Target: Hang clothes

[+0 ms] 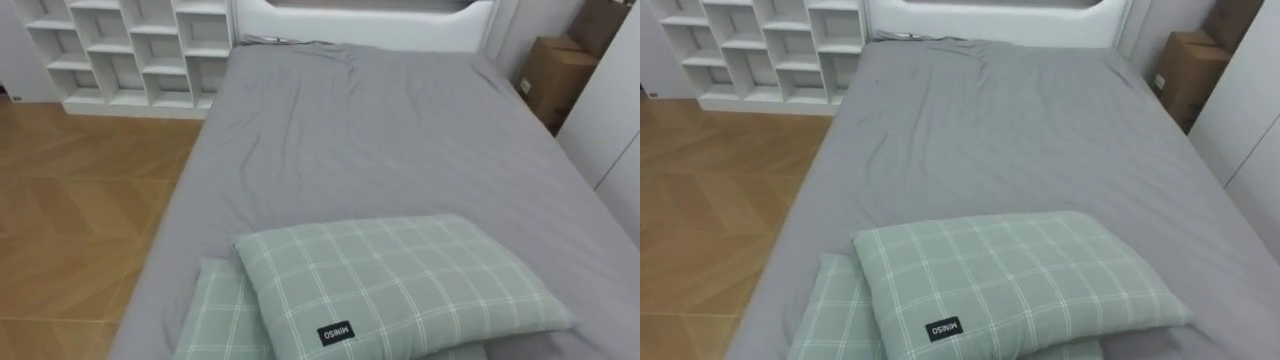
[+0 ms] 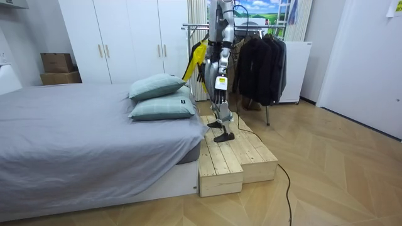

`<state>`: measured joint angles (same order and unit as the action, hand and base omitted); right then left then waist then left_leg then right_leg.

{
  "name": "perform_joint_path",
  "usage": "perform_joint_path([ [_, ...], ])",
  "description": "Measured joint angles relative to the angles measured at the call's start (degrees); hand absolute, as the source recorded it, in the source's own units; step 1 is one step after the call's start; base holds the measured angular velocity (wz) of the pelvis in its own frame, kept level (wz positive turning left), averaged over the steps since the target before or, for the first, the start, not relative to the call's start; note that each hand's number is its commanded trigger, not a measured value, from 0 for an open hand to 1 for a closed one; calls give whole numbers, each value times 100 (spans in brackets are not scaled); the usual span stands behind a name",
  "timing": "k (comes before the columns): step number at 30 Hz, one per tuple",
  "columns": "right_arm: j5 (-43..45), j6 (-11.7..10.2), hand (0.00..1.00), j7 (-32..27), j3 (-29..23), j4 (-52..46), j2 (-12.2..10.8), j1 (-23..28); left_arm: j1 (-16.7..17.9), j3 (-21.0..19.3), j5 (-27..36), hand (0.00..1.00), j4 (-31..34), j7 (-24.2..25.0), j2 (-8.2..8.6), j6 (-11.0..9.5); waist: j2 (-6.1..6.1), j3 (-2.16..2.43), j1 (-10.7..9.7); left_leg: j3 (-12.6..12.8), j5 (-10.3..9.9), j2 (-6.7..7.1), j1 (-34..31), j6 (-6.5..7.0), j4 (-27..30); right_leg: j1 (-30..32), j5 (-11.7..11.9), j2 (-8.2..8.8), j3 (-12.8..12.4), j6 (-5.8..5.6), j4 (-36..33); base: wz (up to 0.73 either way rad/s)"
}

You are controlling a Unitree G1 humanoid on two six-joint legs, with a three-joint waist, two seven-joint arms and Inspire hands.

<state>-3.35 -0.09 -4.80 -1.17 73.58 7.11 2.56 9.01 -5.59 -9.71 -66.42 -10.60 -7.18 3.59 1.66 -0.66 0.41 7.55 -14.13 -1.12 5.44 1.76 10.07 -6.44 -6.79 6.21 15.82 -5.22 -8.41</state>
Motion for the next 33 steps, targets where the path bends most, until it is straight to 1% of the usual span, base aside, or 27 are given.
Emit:
perform_joint_path([
  [5, 59, -1, 0, 58, -3, -25, 0, 27, -49, -5, 1, 0, 13, 0, 0, -8, -6, 22, -12, -21, 2, -5, -18, -3, 34, -40, -7, -11, -13, 5, 60, 2],
  [9, 59, -29, 0, 78, -10, -25, 11, 50, -55, -5, 1, 0, 90, -22, 5, -11, -57, 58, -29, -29, 6, -12, -23, -11, 33, -43, -15, -24, -58, 5, 82, 1],
  [12, 36, -36, 0, 156, -9, -36, 26, 64, -63, -1, -3, 0, 137, -37, 7, -17, -93, 72, -32, -34, 16, -12, -21, -27, 32, -47, -17, -25, -79, 4, 83, 0],
  [16, -195, -35, 0, 264, -8, -36, 29, 90, -71, 7, 7, 0, 136, -34, 16, -17, -106, 67, -38, -22, 20, -12, 19, -34, 33, -86, -17, -26, -111, 4, 83, 0],
  [17, -267, -35, 0, 306, -9, -35, 30, 99, -71, 7, 8, 0, 136, -23, 30, -17, -107, 67, -39, -17, 20, -11, 22, -34, 35, -88, -17, -26, -149, 4, 83, 0],
  [22, -567, -35, 0, 428, 1, -34, 29, 139, -73, 20, 129, 0, 128, -3, 125, -30, -102, 61, -66, -6, 20, -11, 20, -34, 31, -97, -16, -27, -160, 4, 81, 0],
  [33, -776, -20, 0, 488, 123, -36, 45, 143, -75, 27, 126, 0, 131, 15, 126, -38, -115, 53, -169, 12, 23, -12, 20, -39, 31, -85, -16, -29, -160, 4, 80, 0],
])
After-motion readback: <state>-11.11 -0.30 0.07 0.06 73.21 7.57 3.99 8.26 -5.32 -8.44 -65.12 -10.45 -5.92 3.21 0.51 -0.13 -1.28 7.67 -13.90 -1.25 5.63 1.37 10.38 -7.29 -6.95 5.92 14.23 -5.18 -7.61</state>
